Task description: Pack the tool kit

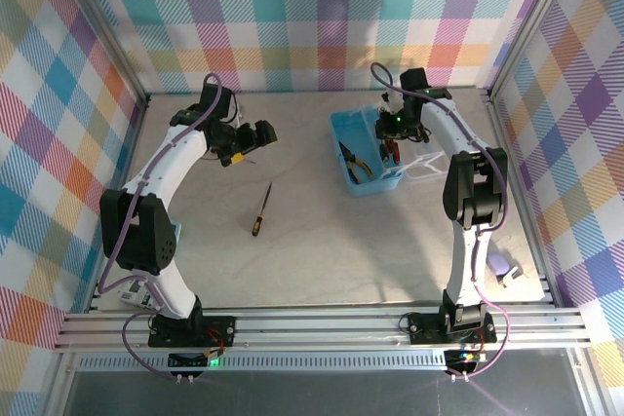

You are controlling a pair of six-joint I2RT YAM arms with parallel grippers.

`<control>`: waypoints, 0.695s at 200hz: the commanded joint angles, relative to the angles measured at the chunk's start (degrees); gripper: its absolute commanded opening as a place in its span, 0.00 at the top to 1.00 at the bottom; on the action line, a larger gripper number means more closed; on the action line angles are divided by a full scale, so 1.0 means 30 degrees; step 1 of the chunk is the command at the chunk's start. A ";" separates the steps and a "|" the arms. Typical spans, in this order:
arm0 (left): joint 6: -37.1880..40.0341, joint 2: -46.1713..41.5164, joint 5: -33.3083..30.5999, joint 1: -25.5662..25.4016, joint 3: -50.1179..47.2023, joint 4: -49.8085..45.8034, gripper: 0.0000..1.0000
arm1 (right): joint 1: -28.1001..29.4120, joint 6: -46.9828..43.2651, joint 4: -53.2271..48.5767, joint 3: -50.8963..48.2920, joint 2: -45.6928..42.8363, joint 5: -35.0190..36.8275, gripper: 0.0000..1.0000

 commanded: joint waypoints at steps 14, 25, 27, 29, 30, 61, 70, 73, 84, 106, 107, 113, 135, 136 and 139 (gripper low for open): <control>0.0166 -0.0543 -0.0025 -0.0117 -0.0304 -0.0291 0.00 | -0.0074 -0.0180 0.0009 0.0381 -0.0015 -0.1099 1.00; 0.0145 -0.0511 -0.0014 -0.0097 -0.0348 -0.0259 0.00 | -0.0074 -0.0127 -0.0018 0.0486 0.0031 -0.1285 1.00; 0.0135 -0.0501 0.0003 -0.0097 -0.0351 -0.0246 0.00 | -0.0081 -0.0127 -0.0019 0.0498 0.0066 -0.1311 1.00; 0.0132 -0.0505 0.0007 -0.0111 -0.0359 -0.0235 0.00 | -0.0076 -0.0105 -0.0034 0.0509 0.0089 -0.1339 1.00; 0.0132 -0.0496 0.0007 -0.0104 -0.0375 -0.0233 0.00 | -0.0075 -0.0101 -0.0041 0.0520 0.0118 -0.1344 1.00; 0.0119 -0.0530 0.0037 -0.0098 -0.0425 -0.0202 0.00 | -0.0047 -0.0017 -0.0225 0.0748 0.0538 -0.1666 1.00; 0.0109 -0.0528 0.0008 -0.0111 -0.0423 -0.0202 0.00 | -0.0045 0.0018 -0.0225 0.0759 0.0578 -0.1779 1.00; 0.0110 -0.0518 0.0008 -0.0120 -0.0461 -0.0202 0.00 | -0.0037 0.0038 -0.0199 0.0728 0.0625 -0.1809 1.00; 0.0102 -0.0505 0.0038 -0.0100 -0.0469 -0.0202 0.00 | -0.0016 0.0078 -0.0195 0.0788 0.0702 -0.1927 1.00; 0.0117 -0.0476 0.0048 -0.0107 -0.0431 -0.0202 0.00 | 0.0021 0.0101 -0.0345 0.0962 0.0934 -0.2023 1.00; 0.0109 -0.0467 0.0058 -0.0102 -0.0426 -0.0202 0.00 | 0.0032 0.0104 -0.0328 0.0966 0.0936 -0.2023 1.00; 0.0102 -0.0489 0.0038 -0.0105 -0.0445 -0.0199 0.00 | 0.0043 0.0108 -0.0370 0.0997 0.1031 -0.2001 1.00; 0.0122 -0.0529 0.0008 -0.0107 -0.0365 -0.0260 0.00 | 0.0044 0.0166 -0.0666 0.1254 0.1279 -0.1616 1.00; 0.0127 -0.0523 0.0008 -0.0102 -0.0364 -0.0261 0.00 | 0.0044 0.0166 -0.0694 0.1274 0.1299 -0.1585 1.00; 0.0131 -0.0539 -0.0007 -0.0112 -0.0377 -0.0261 0.00 | 0.0051 0.0167 -0.0741 0.1328 0.1345 -0.1495 1.00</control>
